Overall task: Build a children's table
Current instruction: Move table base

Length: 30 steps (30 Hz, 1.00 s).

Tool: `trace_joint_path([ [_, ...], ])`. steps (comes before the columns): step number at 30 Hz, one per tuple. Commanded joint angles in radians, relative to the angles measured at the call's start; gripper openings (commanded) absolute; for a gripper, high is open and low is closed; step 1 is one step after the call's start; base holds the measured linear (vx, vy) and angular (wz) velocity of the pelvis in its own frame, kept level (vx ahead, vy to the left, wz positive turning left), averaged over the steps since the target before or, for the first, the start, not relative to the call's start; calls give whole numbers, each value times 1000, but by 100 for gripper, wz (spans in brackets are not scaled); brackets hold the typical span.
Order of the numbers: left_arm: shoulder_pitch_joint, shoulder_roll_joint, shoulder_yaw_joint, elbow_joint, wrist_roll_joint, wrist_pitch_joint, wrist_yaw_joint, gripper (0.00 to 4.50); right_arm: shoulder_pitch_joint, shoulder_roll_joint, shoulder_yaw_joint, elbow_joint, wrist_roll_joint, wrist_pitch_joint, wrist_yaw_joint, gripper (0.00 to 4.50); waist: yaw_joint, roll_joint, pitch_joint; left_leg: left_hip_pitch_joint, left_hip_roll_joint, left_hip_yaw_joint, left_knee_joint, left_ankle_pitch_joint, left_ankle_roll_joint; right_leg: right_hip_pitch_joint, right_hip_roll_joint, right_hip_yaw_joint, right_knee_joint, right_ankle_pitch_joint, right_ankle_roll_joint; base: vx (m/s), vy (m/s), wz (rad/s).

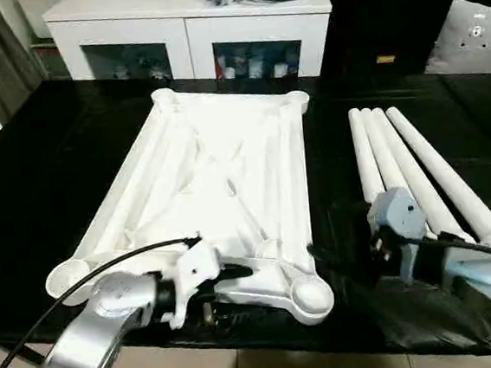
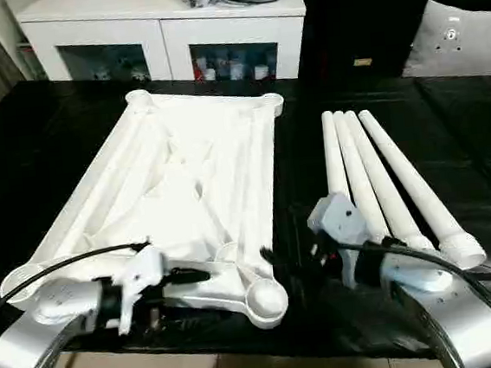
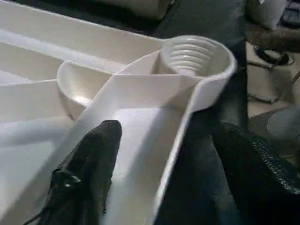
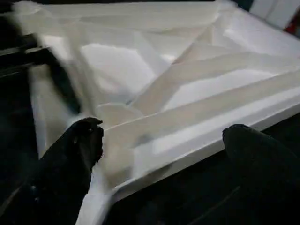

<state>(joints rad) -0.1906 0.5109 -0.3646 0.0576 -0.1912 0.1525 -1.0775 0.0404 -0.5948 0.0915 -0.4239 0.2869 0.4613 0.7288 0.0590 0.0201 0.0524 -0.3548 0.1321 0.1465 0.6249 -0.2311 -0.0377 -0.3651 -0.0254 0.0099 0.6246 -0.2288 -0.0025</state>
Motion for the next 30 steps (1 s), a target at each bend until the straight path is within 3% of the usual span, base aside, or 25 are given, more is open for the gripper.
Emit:
trace_joint_path([
  [1, -17, -5, -9, 38, 32, -31, 5, 324, 4, -10, 10, -25, 18, 22, 12, 450, 0, 5, -43, 10, 91, -33, -95, -197, 25, 29, -111, 47, -77, -93, -228, 0, 0, 0],
  [3, -40, -11, -27, 95, 53, -41, -2, 296, 34, -16, 5, -54, 56, 39, 28, 450, 2, 2, -44, 6, 91, -34, -93, -184, 29, 32, -115, 49, -76, -94, -227, 0, 0, 0],
  [4, -42, -11, -28, 99, 55, -42, -2, 296, 36, -16, 4, -56, 57, 40, 27, 450, 4, 9, -45, 7, 93, -36, -94, -185, 29, 31, -116, 48, -76, -95, -229, 0, 0, 0],
  [5, -52, -13, -36, 128, 67, -47, -4, 291, 48, -15, 3, -69, 65, 43, 27, 450, 1, 3, -44, 7, 93, -36, -95, -194, 28, 30, -114, 47, -77, -106, -229, 0, 0, 0],
  [7, -62, -15, -43, 154, 78, -53, -5, 275, 58, -14, 4, -81, 74, 44, 33, 450, 2, 3, -42, 8, 92, -35, -95, -203, 28, 28, -115, 48, -79, -130, -225, 0, 0, 0],
  [13, -122, -44, -58, 320, 131, -115, 2, 229, 67, -48, 0, -95, 80, 43, 76, 450, 3, 4, -35, 14, 91, -37, -100, -286, 8, 17, -120, 54, -99, -378, -173, 0, 0, 0],
  [17, -156, -65, -62, 397, 149, -146, 18, 197, 72, -58, -11, -101, 100, 43, 88, 450, 4, 3, -35, 14, 92, -40, -102, -299, 5, 11, -123, 56, -104, -427, -157, 0, 0, 0],
  [23, -232, -123, -51, 571, 173, -212, 57, 145, 44, -37, -18, -68, 75, 29, 50, 450, 3, 1, -31, 17, 88, -41, -102, -337, -1, -3, -125, 56, -120, -555, -116, 0, 0, 0],
  [28, -289, -160, -39, 696, 193, -255, 85, 121, 26, -7, -47, -50, 85, 22, 18, 450, 3, 2, -31, 20, 89, -46, -106, -367, -9, -9, -127, 55, -127, -612, -93, 0, 0, 0],
  [30, -318, -175, -34, 756, 202, -270, 105, 116, 16, 7, -56, -35, 76, 24, -12, 450, 2, 1, -33, 19, 90, -48, -110, -368, -12, -5, -130, 52, -127, -602, -92, 0, 0, 0],
])
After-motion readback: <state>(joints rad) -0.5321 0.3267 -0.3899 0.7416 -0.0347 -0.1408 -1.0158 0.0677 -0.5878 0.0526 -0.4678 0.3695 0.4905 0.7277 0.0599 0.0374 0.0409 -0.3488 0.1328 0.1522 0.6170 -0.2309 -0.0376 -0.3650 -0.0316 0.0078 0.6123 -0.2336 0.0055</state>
